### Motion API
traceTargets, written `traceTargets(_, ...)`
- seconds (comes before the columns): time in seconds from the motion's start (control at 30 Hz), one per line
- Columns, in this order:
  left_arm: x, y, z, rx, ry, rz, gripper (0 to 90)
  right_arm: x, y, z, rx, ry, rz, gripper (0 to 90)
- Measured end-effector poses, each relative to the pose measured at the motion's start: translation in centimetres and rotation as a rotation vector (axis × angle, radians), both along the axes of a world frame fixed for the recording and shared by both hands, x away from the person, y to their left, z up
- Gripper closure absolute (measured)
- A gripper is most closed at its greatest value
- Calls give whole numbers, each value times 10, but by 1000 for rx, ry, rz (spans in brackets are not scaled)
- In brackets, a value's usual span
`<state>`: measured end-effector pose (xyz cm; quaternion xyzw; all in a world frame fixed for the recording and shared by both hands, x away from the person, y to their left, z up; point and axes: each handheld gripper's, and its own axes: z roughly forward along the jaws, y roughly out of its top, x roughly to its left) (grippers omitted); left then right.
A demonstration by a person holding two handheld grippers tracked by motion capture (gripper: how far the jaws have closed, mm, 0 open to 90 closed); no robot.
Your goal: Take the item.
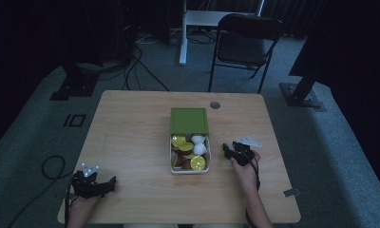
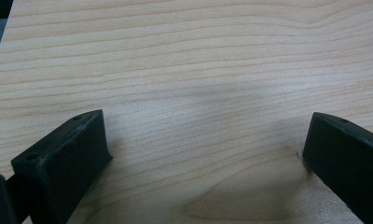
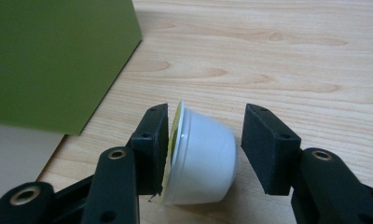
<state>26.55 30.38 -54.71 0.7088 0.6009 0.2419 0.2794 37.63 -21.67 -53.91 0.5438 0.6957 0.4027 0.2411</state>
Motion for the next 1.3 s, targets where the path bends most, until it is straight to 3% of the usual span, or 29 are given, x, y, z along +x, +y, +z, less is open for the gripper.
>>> traceTargets(0.43,0,0,0,1,0,-1,3,-7,-7,20,35,-27,1,424)
traceTargets(0.73,0,0,0,0,0,0,3,-16,-18,30,29,-38,-4,370)
traceTargets(0.83,0,0,0,0,0,0,3,-19,-22,29,32,-35,-4,337)
traceTargets(0.87,0,0,0,0,-1,0,3,-22,-26,27,39,-29,-6,290)
traceTargets(1.3,0,0,0,1,-1,0,3,-35,-53,13,19,-12,-76,250)
